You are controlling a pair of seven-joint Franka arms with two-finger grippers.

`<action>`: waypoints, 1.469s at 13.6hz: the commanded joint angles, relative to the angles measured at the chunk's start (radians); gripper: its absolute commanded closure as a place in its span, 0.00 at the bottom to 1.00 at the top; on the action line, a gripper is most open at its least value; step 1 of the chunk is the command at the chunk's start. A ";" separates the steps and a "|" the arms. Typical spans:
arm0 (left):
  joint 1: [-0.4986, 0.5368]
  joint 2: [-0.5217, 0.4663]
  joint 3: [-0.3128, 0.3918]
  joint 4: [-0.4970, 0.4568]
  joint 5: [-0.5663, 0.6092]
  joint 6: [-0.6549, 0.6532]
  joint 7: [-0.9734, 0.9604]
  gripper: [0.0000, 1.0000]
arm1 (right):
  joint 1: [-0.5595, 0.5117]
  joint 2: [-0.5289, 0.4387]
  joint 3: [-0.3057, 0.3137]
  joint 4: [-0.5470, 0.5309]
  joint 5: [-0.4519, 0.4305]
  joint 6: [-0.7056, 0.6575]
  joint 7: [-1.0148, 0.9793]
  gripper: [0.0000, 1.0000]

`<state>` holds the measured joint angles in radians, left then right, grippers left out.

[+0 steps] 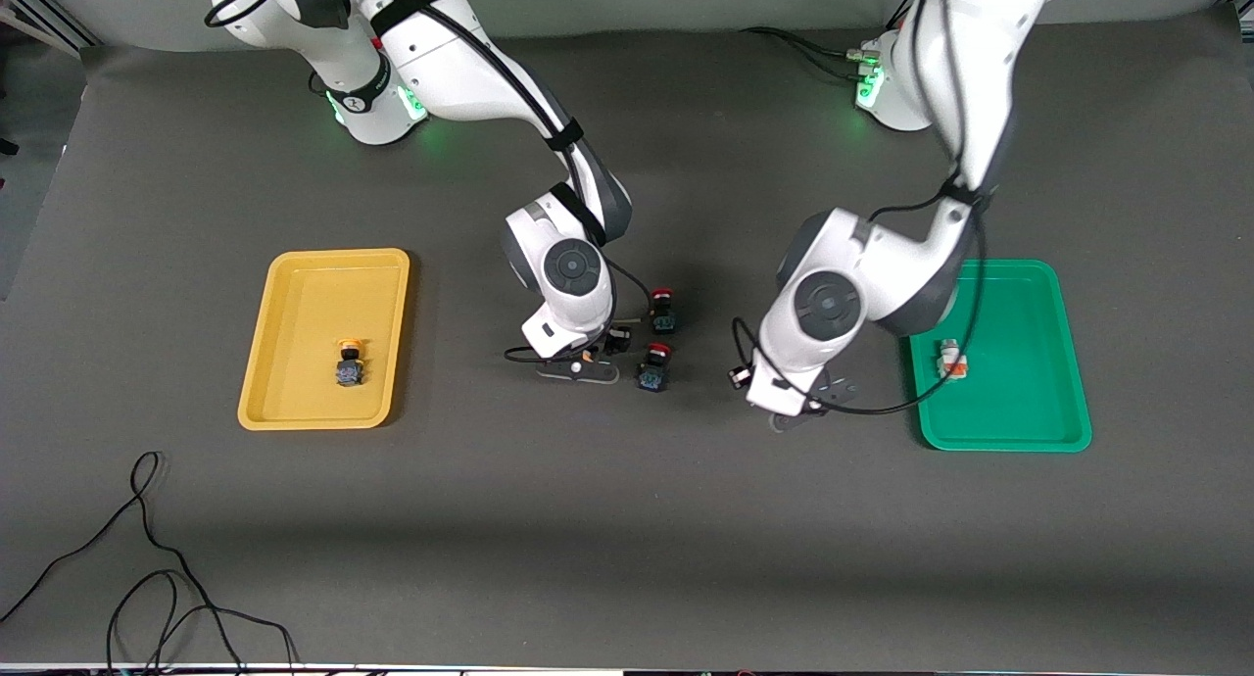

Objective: Place green and yellow buttons in trays

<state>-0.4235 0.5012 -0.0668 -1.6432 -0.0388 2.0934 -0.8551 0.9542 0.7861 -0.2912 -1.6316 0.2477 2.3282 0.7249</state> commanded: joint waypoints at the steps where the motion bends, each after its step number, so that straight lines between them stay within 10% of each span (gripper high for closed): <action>1: 0.019 -0.117 0.001 0.006 -0.007 -0.137 0.079 0.74 | 0.006 -0.007 -0.022 0.004 0.024 0.002 0.040 1.00; 11: 0.431 -0.240 0.005 0.008 0.005 -0.434 0.773 0.79 | -0.090 -0.344 -0.187 -0.088 0.024 -0.339 -0.327 1.00; 17: 0.660 -0.254 0.005 -0.111 0.095 -0.288 1.077 0.80 | -0.092 -0.467 -0.462 -0.289 0.024 -0.331 -0.792 1.00; 20: 0.669 -0.294 0.005 -0.301 0.128 -0.085 1.084 0.80 | -0.187 -0.458 -0.496 -0.368 0.025 -0.255 -0.996 1.00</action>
<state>0.2453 0.2843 -0.0467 -1.7803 0.0656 1.8880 0.2196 0.8113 0.3400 -0.7837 -1.9379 0.2502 2.0166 -0.1596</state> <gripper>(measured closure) 0.661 0.674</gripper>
